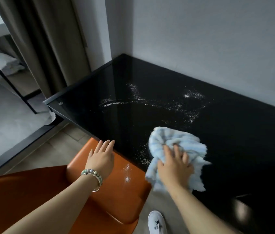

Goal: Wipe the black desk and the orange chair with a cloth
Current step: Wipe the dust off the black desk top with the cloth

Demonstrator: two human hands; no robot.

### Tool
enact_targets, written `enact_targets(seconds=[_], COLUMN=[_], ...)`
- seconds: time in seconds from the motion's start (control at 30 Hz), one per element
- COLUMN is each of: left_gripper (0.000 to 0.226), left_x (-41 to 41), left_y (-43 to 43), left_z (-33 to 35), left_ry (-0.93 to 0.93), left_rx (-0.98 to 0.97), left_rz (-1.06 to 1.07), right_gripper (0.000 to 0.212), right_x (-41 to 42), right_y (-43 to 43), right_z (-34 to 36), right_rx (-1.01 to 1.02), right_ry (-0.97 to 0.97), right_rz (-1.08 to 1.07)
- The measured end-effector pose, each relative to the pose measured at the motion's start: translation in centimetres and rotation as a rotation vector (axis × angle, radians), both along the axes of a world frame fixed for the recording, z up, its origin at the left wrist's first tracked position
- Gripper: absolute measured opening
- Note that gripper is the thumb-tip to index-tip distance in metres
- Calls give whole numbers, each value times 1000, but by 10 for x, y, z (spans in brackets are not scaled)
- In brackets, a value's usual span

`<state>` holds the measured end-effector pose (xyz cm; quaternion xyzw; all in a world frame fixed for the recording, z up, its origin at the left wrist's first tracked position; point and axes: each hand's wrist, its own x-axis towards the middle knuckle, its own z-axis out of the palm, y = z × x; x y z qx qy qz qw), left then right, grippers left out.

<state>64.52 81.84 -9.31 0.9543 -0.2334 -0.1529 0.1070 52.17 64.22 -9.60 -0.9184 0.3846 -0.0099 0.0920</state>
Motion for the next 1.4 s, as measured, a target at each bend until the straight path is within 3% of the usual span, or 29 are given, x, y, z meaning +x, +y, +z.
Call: enact_targets(seconds=[0.07,0.13,0.17,0.23,0.27,0.33,0.4,0.43,0.5,0.6,0.63,0.7,0.73,0.8,0.83,0.9,0.97,1.0,1.03,1.1,1.13,1.23,1.3,1.4], left_gripper=[51,51,50,50,50,50,50,50,50,50,50,48,48,47,47,47,50,52,53,52,51,51,53,63], left_x=[4,7,8,8,8,7,5,5,7,8,7,5,3,0,-2,-2,-3,-4,-6,-9,-12,-16,-16,-16], left_y=[13,24,28,35,38,42,44,44,43,38,36,32,30,23,18,6,-10,-19,-29,-49,-60,-91,-114,-148], left_z=[-2,0,1,5,6,9,10,9,5,2,3,7,8,10,11,11,11,12,12,15,17,20,19,18], left_ry=[12,21,27,24,19,10,17,23,29,40,41,22,10,-10,-13,-14,8,19,22,19,19,26,53,106], left_rx=[-32,-53,-59,-61,-63,-72,-79,-84,-102,-177,-196,-198,-205,-237,-247,-244,-212,-185,-162,-145,-143,-109,-72,32], left_rz=[5,21,24,23,21,20,26,27,22,23,31,44,43,42,40,22,-20,-51,-79,-108,-117,-135,-125,-148], right_gripper=[53,39,38,39,39,43,49,50,46,46,46,41,39,44,46,41,28,24,24,32,36,55,59,57], right_x=[14,25,29,28,23,11,3,4,15,32,35,32,26,9,2,-3,-2,-3,-6,-16,-22,-33,-35,-34], right_y=[39,59,58,42,29,13,18,29,52,70,64,40,25,15,17,26,22,15,4,-27,-48,-87,-94,-99], right_z=[-4,-2,-4,5,7,13,11,10,4,8,12,19,19,16,12,6,6,11,15,21,21,22,21,19], right_rx=[-17,74,65,1,-63,-87,25,29,-22,241,286,135,29,-16,-12,18,284,416,411,185,74,142,185,217], right_ry=[-161,-350,-445,-563,-543,-221,81,94,-104,-232,-299,-479,-444,-141,-63,-161,-317,-354,-449,-639,-607,-7,118,94], right_rz=[179,417,470,372,242,-66,-168,-101,165,553,552,340,192,-36,-28,235,405,379,311,130,38,-237,-96,234])
